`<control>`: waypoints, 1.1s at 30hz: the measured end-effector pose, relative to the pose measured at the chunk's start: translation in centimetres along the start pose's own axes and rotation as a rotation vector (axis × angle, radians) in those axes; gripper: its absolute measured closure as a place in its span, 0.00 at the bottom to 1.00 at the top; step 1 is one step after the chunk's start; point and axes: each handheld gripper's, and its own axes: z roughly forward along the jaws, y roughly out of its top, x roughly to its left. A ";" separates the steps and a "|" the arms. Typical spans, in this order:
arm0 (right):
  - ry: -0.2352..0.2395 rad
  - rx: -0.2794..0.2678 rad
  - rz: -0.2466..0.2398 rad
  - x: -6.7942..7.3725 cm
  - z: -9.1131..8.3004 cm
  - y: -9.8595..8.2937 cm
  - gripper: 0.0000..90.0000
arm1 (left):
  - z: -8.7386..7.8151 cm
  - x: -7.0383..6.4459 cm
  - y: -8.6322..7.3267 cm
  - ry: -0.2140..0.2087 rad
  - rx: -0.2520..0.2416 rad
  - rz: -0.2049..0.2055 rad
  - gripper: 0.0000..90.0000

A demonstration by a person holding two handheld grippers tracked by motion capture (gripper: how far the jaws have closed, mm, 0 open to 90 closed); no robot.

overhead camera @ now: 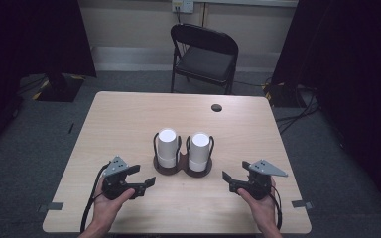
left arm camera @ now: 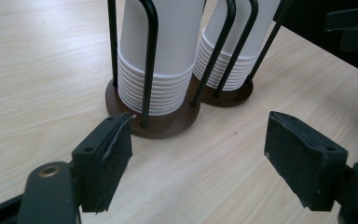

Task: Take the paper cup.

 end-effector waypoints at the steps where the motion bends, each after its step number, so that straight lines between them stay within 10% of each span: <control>1: 0.007 -0.003 0.003 0.1 0.0 0.2 0.15 | 0.0 -0.1 0.0 0.006 -0.001 0.004 0.24; 33: 0.131 -0.088 -0.086 2.1 2.3 7.3 0.25 | 0.5 -0.6 -0.2 0.024 0.014 0.042 0.19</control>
